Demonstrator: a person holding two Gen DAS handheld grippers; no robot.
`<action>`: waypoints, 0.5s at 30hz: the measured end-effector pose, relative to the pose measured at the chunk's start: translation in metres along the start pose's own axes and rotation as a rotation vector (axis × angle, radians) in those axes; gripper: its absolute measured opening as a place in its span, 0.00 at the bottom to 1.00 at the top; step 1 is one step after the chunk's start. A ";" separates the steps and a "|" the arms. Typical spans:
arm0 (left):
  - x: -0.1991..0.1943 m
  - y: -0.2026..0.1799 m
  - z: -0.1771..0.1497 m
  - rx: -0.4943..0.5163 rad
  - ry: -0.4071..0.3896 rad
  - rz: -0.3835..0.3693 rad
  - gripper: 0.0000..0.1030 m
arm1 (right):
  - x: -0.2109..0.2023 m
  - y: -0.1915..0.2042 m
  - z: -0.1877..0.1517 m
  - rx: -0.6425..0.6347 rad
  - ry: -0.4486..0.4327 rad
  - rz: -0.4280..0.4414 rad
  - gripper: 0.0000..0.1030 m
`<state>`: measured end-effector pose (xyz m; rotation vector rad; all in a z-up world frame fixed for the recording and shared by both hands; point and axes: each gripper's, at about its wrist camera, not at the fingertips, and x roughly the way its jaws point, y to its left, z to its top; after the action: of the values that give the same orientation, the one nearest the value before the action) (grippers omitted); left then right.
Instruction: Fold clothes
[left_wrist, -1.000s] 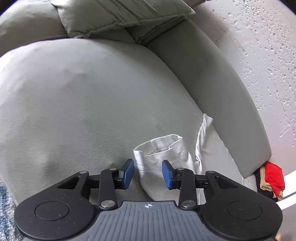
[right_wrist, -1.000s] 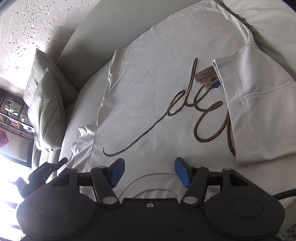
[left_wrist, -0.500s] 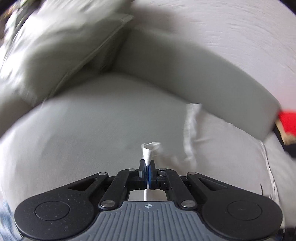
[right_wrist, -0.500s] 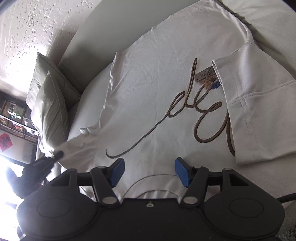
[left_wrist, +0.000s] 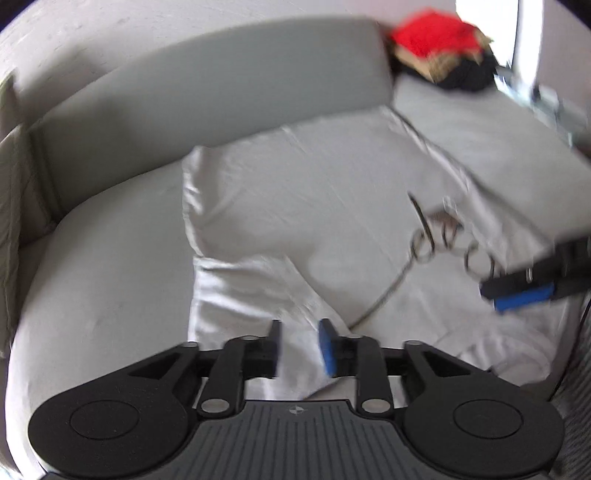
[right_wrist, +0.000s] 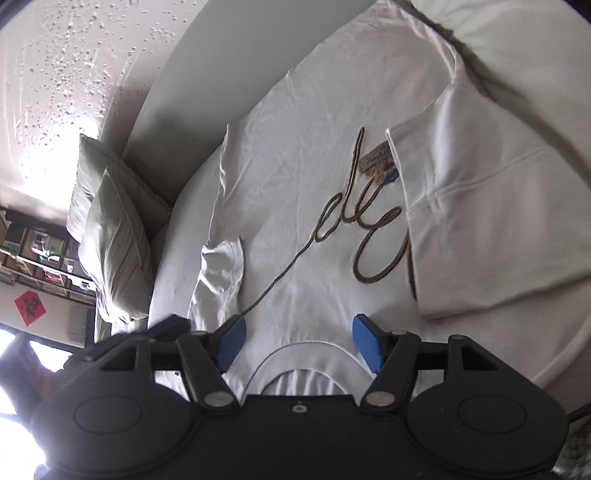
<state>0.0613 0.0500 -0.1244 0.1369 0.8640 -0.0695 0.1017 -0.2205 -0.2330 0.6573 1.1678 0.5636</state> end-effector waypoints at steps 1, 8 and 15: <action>-0.007 0.007 0.002 -0.028 -0.017 0.009 0.33 | -0.001 -0.001 0.000 -0.001 0.000 0.003 0.62; 0.010 0.074 -0.007 -0.330 0.047 -0.033 0.02 | 0.000 -0.008 -0.003 -0.005 -0.022 -0.006 0.51; 0.058 0.045 -0.023 -0.116 0.235 -0.022 0.02 | 0.006 0.003 -0.002 -0.093 -0.005 -0.072 0.42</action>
<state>0.0863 0.0976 -0.1790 0.0264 1.1015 -0.0239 0.1008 -0.2138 -0.2347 0.5349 1.1492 0.5514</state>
